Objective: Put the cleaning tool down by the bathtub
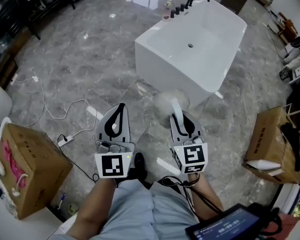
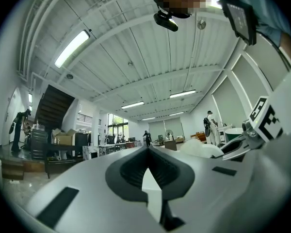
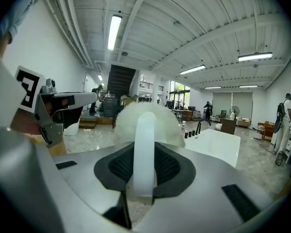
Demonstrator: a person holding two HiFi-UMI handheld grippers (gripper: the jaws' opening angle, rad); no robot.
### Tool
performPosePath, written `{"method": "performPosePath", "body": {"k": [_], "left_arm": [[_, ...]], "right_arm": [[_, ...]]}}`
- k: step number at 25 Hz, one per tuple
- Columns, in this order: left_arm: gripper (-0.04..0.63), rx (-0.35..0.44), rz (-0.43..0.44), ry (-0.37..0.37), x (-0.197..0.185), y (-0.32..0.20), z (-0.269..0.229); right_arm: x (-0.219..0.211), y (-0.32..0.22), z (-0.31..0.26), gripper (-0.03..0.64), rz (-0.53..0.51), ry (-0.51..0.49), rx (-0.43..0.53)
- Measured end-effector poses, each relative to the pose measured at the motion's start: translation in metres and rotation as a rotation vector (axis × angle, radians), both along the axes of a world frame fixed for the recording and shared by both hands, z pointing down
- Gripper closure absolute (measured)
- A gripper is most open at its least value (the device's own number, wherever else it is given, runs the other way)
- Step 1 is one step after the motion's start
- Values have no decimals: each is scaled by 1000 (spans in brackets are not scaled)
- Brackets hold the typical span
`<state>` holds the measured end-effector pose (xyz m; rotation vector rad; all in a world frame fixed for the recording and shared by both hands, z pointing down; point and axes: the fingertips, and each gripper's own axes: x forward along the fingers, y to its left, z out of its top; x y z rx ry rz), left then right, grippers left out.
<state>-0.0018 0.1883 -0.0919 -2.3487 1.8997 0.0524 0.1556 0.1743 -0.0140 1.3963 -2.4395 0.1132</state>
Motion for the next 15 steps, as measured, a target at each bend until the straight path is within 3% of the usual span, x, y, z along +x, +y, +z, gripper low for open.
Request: {"method": "performPosePath", "body": {"k": [5,15], "left_arm": [[581,2,26,-4,-16,-41,0],[581,-62,83,-36,7,-101,22]], "right_arm": [[-17,-36,-5,520,25,3,15],[-3,-90,12,520,55,-8,-22]]}}
